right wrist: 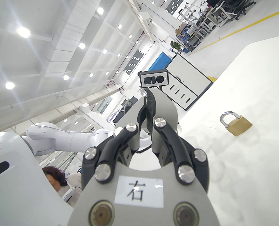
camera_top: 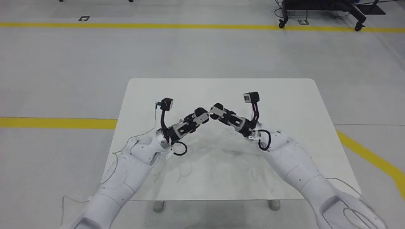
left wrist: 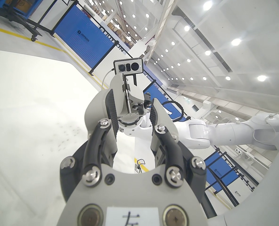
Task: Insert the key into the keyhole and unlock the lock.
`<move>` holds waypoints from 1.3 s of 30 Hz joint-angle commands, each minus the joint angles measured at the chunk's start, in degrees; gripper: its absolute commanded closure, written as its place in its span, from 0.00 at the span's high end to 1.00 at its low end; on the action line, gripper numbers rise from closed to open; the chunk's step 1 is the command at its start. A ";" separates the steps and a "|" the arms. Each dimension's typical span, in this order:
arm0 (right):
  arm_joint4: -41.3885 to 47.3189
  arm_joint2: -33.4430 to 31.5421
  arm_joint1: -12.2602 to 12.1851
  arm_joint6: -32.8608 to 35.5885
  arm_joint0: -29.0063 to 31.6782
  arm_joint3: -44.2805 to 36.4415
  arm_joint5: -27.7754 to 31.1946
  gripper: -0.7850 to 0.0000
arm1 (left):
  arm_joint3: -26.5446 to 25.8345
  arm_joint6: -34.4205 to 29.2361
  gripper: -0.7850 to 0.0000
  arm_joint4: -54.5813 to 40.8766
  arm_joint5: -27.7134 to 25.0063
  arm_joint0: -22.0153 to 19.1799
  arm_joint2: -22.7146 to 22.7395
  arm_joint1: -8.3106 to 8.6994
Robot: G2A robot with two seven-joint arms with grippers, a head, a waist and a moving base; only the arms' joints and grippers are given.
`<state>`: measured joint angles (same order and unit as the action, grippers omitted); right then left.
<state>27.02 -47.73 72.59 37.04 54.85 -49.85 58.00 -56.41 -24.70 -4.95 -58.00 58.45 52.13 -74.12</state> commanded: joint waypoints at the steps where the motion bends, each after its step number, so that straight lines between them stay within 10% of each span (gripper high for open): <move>1: 0.08 -0.47 0.14 0.63 0.16 0.00 0.00 0.00 | 0.31 0.32 0.29 0.20 0.00 -0.09 0.08 -0.13; 16: -0.20 -3.61 1.04 4.66 1.13 -0.28 0.00 0.00 | 1.60 0.73 0.00 1.00 0.00 -0.44 0.18 -0.90; 17: -0.14 -3.84 1.09 4.77 1.22 -0.41 0.00 0.22 | 1.55 0.77 0.00 0.92 0.00 -0.43 0.33 -0.91; 18: -0.03 -4.06 1.14 4.82 1.33 -0.40 0.00 1.00 | 1.46 0.69 0.00 0.87 0.00 -0.38 0.46 -0.89; 32: -0.03 -4.06 1.14 4.82 1.33 -0.40 0.00 1.00 | 0.07 -2.00 0.00 0.22 0.00 0.63 2.50 -0.43; 39: -20.98 -11.40 -2.21 4.00 2.06 -5.30 0.00 1.00 | -1.51 -4.90 0.00 3.60 0.00 0.96 2.47 -0.05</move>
<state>9.45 -57.85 71.01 39.95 56.61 -54.16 58.00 -57.76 -29.06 -1.82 -58.00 59.48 54.62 -74.24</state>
